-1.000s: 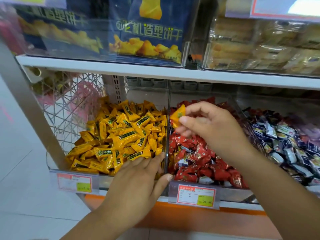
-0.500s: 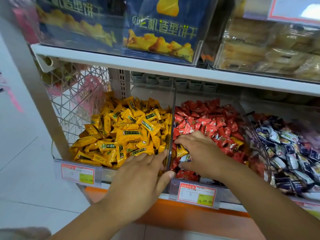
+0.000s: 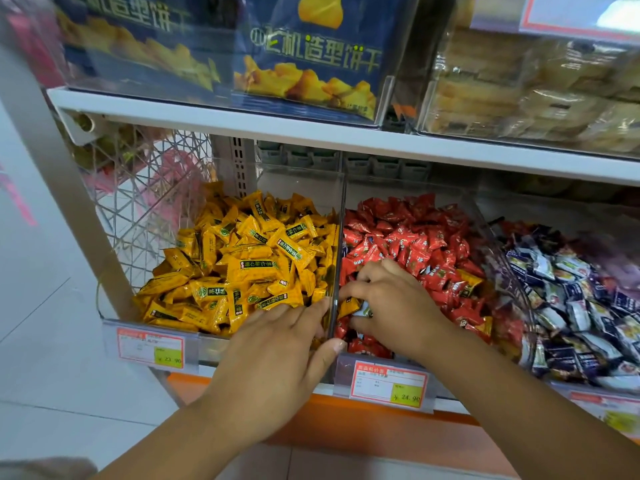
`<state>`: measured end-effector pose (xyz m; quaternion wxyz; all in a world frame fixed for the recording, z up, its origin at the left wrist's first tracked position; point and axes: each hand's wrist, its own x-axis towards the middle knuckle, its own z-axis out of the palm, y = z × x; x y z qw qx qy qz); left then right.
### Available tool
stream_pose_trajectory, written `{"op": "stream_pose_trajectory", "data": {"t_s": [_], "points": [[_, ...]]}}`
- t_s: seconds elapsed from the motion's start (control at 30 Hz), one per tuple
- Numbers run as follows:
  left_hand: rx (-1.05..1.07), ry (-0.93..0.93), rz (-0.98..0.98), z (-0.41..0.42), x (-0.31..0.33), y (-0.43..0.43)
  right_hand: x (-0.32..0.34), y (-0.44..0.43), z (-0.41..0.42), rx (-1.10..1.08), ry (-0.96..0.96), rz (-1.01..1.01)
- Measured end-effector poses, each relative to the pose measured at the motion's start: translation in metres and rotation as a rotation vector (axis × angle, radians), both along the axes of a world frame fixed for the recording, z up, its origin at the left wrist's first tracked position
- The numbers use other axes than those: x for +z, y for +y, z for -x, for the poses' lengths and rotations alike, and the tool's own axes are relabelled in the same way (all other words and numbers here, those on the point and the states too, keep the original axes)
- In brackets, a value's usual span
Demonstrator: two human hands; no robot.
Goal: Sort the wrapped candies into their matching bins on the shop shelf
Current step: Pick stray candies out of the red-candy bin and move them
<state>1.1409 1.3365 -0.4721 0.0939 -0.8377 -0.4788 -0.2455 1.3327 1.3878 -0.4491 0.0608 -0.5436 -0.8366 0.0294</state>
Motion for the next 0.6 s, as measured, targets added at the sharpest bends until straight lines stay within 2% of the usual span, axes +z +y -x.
{"op": "stream_pose_trajectory", "data": {"t_s": [0.3, 0.37, 0.43, 0.53, 0.6], "points": [[0.002, 0.0, 0.013, 0.0, -0.002, 0.0, -0.005, -0.002, -0.001, 0.038, 0.12, -0.056], [-0.004, -0.003, 0.011, 0.0, -0.002, 0.001, 0.001, -0.003, -0.004, 0.012, 0.226, -0.053], [-0.012, -0.012, 0.013, 0.0, -0.001, 0.001, 0.012, -0.006, -0.011, -0.002, 0.285, -0.024], [-0.013, -0.015, 0.012, 0.0, -0.001, 0.001, 0.035, -0.01, -0.023, 0.023, 0.231, 0.121], [-0.011, -0.008, 0.007, 0.001, -0.001, 0.0, 0.05, -0.013, -0.027, 0.017, 0.307, 0.119]]}}
